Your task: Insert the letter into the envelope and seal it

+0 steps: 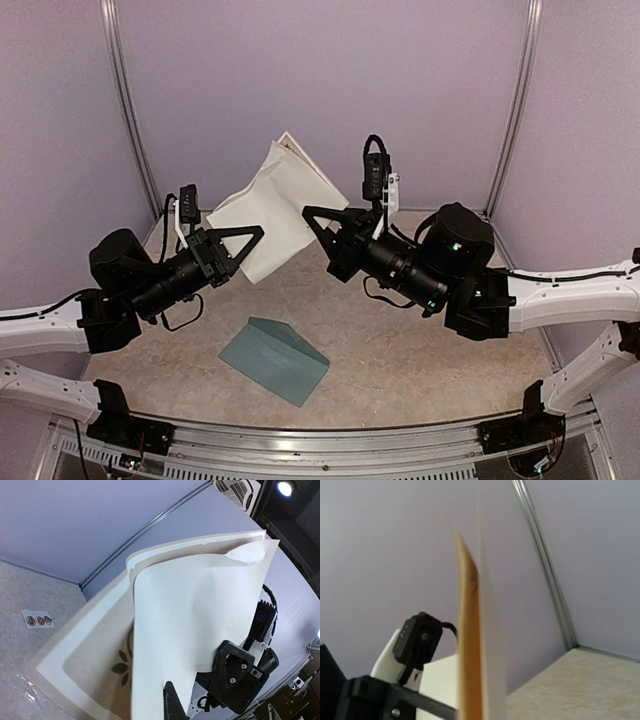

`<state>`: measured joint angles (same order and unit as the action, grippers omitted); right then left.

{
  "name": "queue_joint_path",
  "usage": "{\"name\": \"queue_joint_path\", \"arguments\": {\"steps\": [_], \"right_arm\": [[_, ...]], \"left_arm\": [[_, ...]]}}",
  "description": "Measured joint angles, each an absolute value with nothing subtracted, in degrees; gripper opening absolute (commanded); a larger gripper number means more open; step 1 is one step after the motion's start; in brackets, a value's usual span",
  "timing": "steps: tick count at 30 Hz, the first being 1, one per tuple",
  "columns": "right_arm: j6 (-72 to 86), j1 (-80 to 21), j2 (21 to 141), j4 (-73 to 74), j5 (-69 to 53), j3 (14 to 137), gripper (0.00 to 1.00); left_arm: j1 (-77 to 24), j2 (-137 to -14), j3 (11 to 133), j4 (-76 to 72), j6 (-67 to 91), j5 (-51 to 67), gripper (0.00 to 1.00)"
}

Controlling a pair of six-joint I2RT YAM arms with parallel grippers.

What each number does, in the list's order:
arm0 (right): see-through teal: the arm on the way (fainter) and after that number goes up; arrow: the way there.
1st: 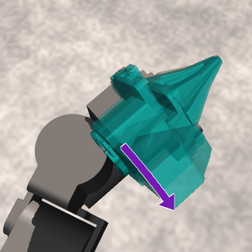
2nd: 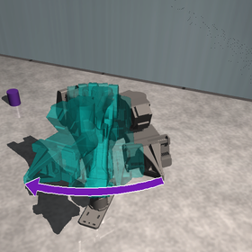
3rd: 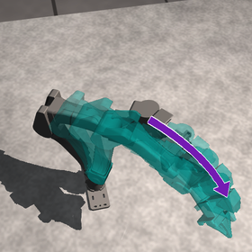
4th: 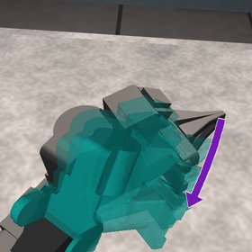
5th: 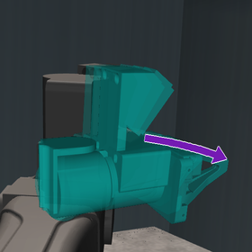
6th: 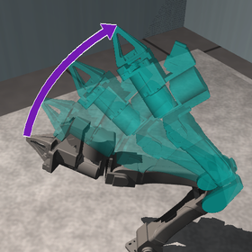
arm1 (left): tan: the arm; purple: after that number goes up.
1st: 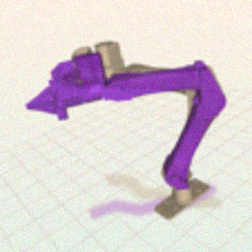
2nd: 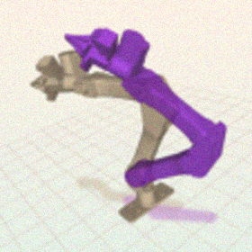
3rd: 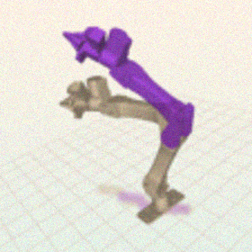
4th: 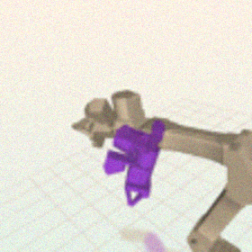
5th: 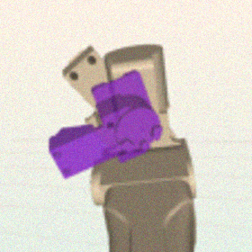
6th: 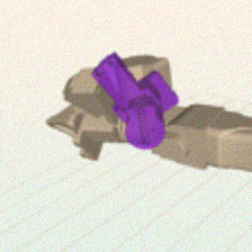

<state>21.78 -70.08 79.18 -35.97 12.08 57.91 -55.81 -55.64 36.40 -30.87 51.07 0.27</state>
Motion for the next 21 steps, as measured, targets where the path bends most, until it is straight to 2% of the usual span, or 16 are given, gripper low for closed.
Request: {"name": "queue_joint_path", "arguments": {"steps": [13, 20, 21], "right_arm": [[8.5, -76.4, 87.2, -25.5, 21.5, 67.5, 0.00], [8.8, -77.1, 87.8, -21.5, 26.5, 68.3, 0.00], [9.3, -77.1, 87.3, -21.3, 27.1, 67.9, 0.00]], "left_arm": [[-55.3, -55.6, 36.8, -27.3, 53.8, -3.4, 0.00], [-55.5, -54.3, 36.8, -25.2, 54.3, -3.3, 0.00], [-55.5, -53.9, 36.7, -24.3, 54.3, -3.4, 0.07]]}}
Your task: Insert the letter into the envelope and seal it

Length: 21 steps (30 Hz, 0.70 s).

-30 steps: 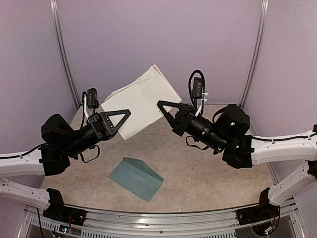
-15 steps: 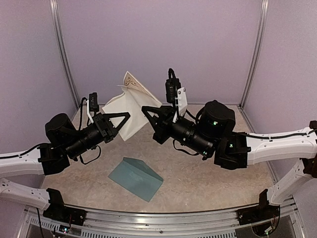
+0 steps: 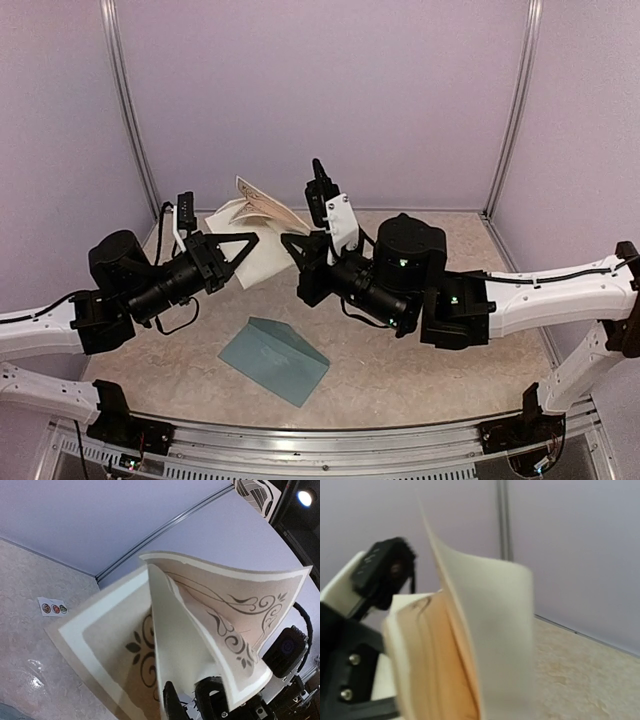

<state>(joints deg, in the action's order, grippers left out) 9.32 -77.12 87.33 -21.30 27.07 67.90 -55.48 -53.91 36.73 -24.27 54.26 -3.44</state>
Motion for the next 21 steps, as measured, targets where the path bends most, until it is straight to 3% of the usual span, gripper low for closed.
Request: {"name": "queue_joint_path", "arguments": {"steps": [3, 6, 10, 16, 21], "right_arm": [[10.5, -76.7, 84.9, -19.8, 27.0, 66.8, 0.00], [12.8, -74.7, 82.2, -16.3, 22.4, 66.7, 0.00], [16.3, -67.5, 78.9, -9.5, 11.5, 67.0, 0.00], [19.4, -57.3, 77.5, 1.2, -10.9, 67.9, 0.00], [19.4, -55.6, 78.2, 8.9, -25.7, 69.7, 0.00]], "left_arm": [[-55.4, -52.1, 36.3, -21.4, 53.6, -4.0, 0.53], [-55.0, -49.7, 36.4, -18.4, 52.0, -4.1, 0.84], [-52.8, -46.2, 38.5, -8.7, 47.4, -3.7, 0.99], [-48.3, -43.8, 45.3, 6.7, 36.6, 0.1, 0.99], [-48.4, -47.8, 52.6, 13.9, 27.4, 9.1, 0.99]]}}
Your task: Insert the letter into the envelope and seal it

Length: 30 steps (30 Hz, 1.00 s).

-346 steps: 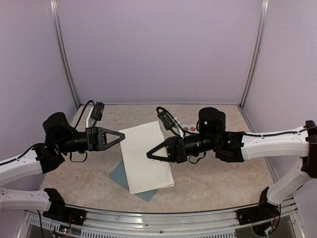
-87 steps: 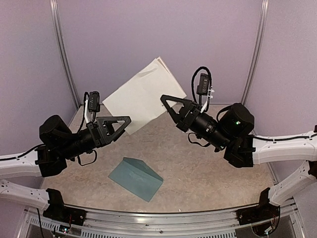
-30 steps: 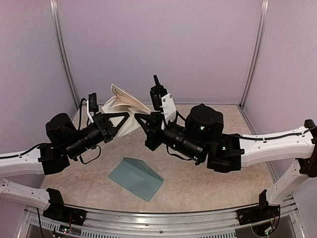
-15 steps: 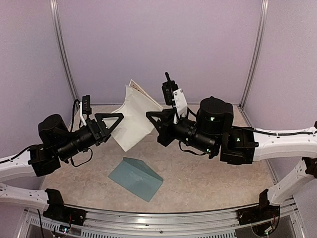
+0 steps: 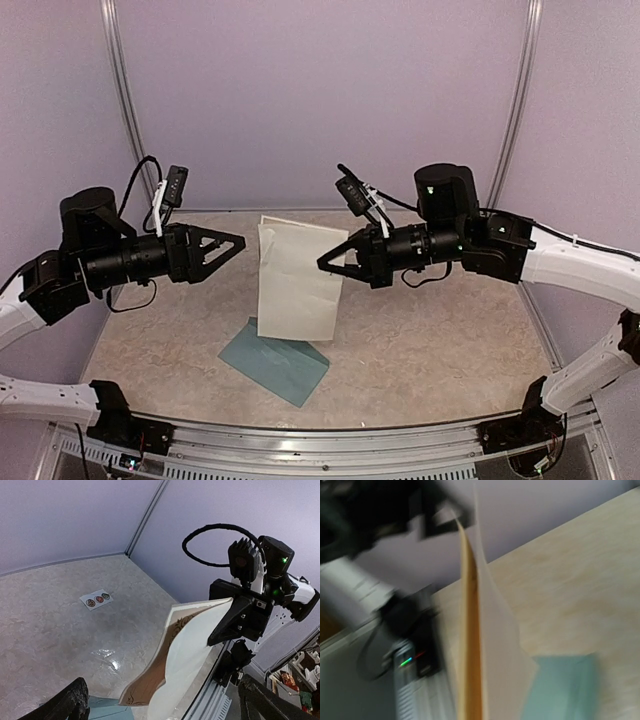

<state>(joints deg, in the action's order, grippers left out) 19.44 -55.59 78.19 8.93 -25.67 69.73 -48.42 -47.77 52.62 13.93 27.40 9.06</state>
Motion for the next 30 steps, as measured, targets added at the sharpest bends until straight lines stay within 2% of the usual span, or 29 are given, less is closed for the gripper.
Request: {"name": "queue_joint_path", "arguments": {"steps": [7, 8, 9, 11, 12, 13, 17, 19, 22, 26, 30], "right_arm": [[19.4, -55.6, 80.8, 12.8, -38.4, 71.6, 0.00], [19.3, -55.6, 81.2, 13.3, -39.5, 71.8, 0.00], [19.2, -55.6, 81.7, 13.8, -40.5, 72.1, 0.00], [19.0, -55.6, 82.5, 14.2, -41.5, 72.6, 0.00], [19.0, -55.6, 82.6, 14.2, -41.6, 72.6, 0.04], [19.0, -55.6, 82.6, 14.2, -41.5, 72.6, 0.14], [20.8, -55.2, 81.1, 10.7, -39.6, 70.6, 0.71], [22.7, -54.5, 78.4, 6.5, -37.4, 66.3, 0.89], [27.5, -53.5, 72.5, -2.2, -32.1, 56.9, 0.99], [35.4, -53.2, 67.0, -16.5, -25.4, 45.3, 1.00], [42.0, -54.0, 67.3, -28.8, -22.3, 39.2, 1.00]], "left_arm": [[-50.3, -56.1, 58.0, 19.4, 20.0, 15.4, 0.98], [-50.5, -57.1, 58.4, 19.9, 19.5, 16.3, 0.89], [-50.6, -57.9, 58.6, 20.1, 19.1, 17.0, 0.76], [-50.9, -59.2, 58.7, 20.0, 18.6, 19.6, 0.35], [-51.1, -59.7, 58.7, 19.7, 18.9, 20.9, 0.13], [-51.2, -60.1, 58.5, 19.0, 19.2, 22.3, 0.01], [-51.2, -59.1, 55.5, 12.6, 21.8, 25.2, 0.00], [-51.2, -57.5, 52.6, 7.9, 24.1, 24.9, 0.00], [-51.2, -53.9, 47.0, -1.2, 28.4, 22.3, 0.00], [-51.6, -48.8, 39.5, -15.8, 34.2, 17.1, 0.00], [-52.9, -45.8, 35.5, -28.5, 37.2, 11.2, 0.00]]}}
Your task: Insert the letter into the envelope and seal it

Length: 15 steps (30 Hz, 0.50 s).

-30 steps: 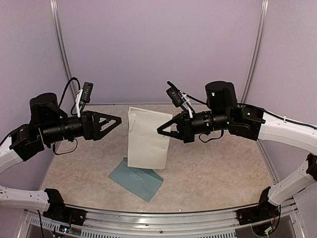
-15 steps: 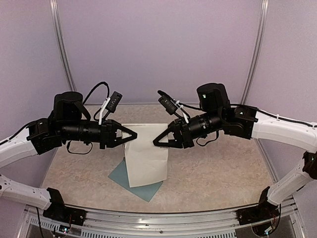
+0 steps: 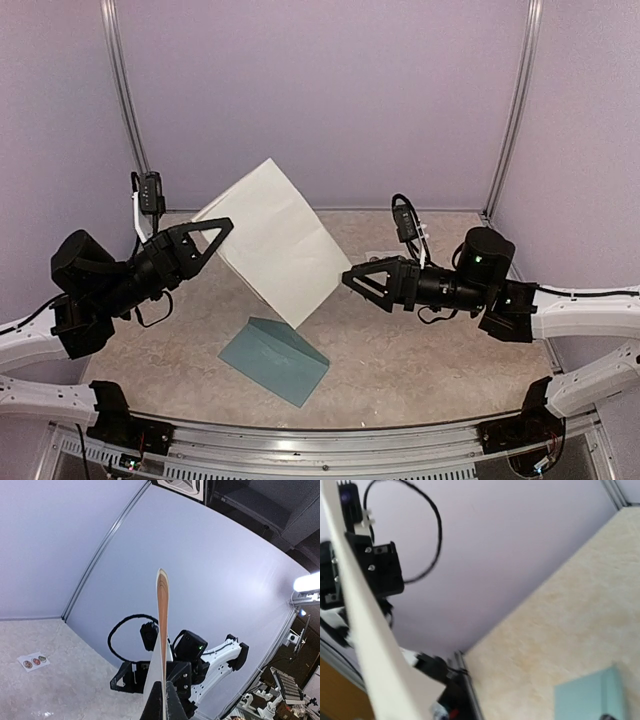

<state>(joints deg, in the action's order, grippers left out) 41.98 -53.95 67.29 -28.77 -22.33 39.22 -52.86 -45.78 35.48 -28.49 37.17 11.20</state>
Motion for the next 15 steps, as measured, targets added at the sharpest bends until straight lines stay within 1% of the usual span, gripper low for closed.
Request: {"name": "queue_joint_path", "arguments": {"steps": [7, 14, 15], "right_arm": [[46.2, -59.7, 73.7, -44.2, -22.3, 40.3, 1.00], [47.0, -61.4, 81.4, -51.4, -23.9, 46.9, 0.99], [47.0, -61.4, 82.3, -52.1, -24.2, 47.8, 0.97]], "left_arm": [[-53.7, -45.5, 35.0, -38.8, 39.1, 7.8, 0.00], [-54.8, -46.6, 33.3, -44.8, 41.2, 7.5, 0.00], [-55.0, -46.6, 32.8, -45.5, 41.6, 7.5, 0.00]]}}
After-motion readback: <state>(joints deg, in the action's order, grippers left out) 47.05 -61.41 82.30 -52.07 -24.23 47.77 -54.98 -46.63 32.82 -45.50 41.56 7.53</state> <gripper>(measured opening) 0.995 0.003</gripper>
